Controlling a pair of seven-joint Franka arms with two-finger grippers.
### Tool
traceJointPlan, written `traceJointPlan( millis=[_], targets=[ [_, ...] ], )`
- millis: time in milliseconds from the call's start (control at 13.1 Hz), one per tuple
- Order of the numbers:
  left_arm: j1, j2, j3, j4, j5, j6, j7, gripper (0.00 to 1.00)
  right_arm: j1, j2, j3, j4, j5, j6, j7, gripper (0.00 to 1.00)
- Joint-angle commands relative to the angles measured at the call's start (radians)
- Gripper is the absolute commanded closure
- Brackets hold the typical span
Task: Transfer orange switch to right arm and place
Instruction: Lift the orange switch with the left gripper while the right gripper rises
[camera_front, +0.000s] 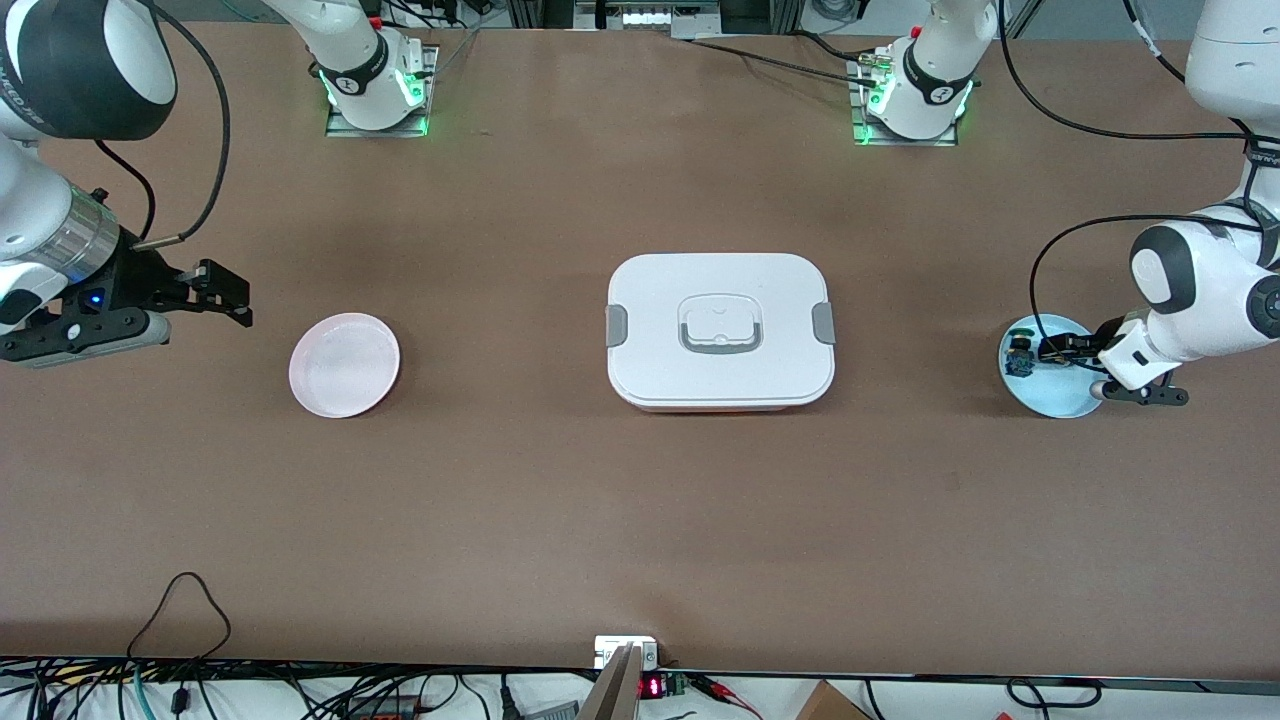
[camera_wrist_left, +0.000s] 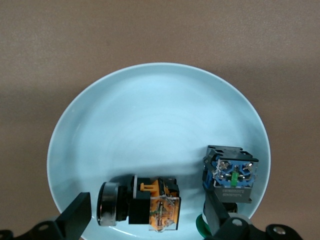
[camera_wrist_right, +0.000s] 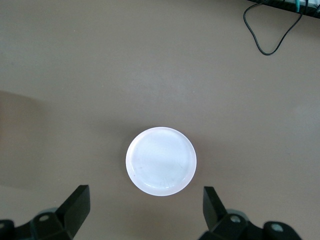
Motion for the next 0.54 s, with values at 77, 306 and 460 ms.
traceJointPlan(
  millis=[77,306,460],
  targets=[
    [0.015,0.02,-0.008,-0.002,0.023,0.017,0.096,0.0,-0.003,0.005,0.003,0.012,0.005,0.017,0.014,0.0],
    [0.017,0.029,-0.008,-0.002,0.025,0.056,0.159,0.0,-0.006,0.008,0.003,0.012,0.005,0.034,0.006,0.0],
    [0.025,0.037,-0.008,-0.003,0.023,0.061,0.164,0.0,-0.003,0.009,0.001,0.012,0.005,0.031,0.006,0.0]
  ],
)
